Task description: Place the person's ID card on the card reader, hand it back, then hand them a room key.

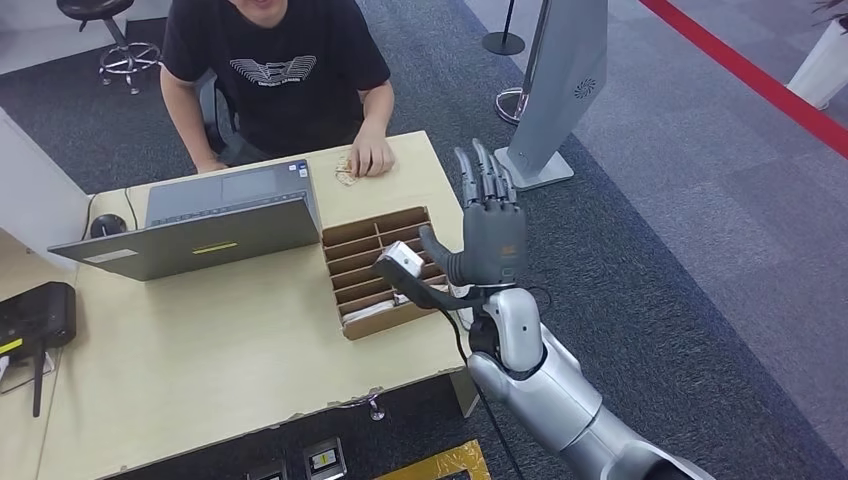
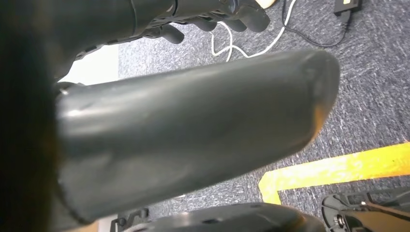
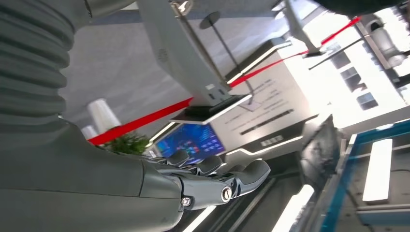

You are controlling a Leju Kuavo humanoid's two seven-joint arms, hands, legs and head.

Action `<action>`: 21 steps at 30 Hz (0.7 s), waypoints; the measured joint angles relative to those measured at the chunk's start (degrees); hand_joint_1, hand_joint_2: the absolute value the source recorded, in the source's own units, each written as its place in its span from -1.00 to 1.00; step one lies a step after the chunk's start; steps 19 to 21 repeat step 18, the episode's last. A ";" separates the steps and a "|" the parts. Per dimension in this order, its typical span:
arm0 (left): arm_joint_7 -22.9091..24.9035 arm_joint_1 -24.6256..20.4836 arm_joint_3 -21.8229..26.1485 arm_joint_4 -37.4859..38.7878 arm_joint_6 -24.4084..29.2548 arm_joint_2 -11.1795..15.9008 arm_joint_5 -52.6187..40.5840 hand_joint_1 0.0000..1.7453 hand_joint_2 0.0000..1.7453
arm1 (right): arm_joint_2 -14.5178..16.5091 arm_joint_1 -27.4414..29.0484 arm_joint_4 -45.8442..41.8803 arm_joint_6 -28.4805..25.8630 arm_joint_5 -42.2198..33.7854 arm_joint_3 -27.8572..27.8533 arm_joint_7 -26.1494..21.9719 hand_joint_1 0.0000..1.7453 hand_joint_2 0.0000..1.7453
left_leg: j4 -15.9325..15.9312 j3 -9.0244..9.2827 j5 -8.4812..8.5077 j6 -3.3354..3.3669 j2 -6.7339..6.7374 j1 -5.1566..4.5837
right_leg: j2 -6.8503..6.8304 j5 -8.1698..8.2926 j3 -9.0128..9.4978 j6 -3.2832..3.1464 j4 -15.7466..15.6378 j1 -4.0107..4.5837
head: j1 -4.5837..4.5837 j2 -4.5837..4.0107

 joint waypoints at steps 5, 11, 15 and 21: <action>-0.08 0.53 0.00 0.00 0.42 0.11 1.39 -1.00 -1.00 | -0.11 5.47 -0.79 -0.24 -2.18 -8.01 -0.44 -1.00 1.00 | 0.00 -0.01 -0.01 0.01 0.00 -0.01 | 0.00 0.00 0.00 0.00 -0.01 -0.01 | 0.00 0.00; -0.19 0.86 0.02 0.00 0.56 0.15 2.42 -1.00 -1.00 | 0.00 10.30 -0.58 -0.23 -6.15 -17.45 -6.04 -1.00 1.00 | 0.00 -0.02 -0.02 -0.01 0.01 -0.01 | 0.00 0.00 -0.02 0.00 -0.01 -0.02 | -0.01 0.00; -1.19 0.87 0.09 0.02 0.57 0.13 2.59 -1.00 -1.00 | 0.35 12.18 0.30 -0.22 -8.20 -22.57 -9.57 -1.00 1.00 | 0.00 -0.02 -0.02 -0.01 0.00 -0.01 | 0.00 0.00 -0.01 0.00 -0.01 -0.02 | -0.01 0.00; -1.64 0.86 0.23 0.02 0.57 0.13 2.16 -1.00 -1.00 | 0.93 12.72 1.05 -0.22 -8.96 -25.38 -11.88 -1.00 1.00 | 0.00 -0.01 -0.02 -0.01 0.01 -0.01 | 0.00 0.00 -0.02 0.00 -0.01 -0.01 | -0.01 0.00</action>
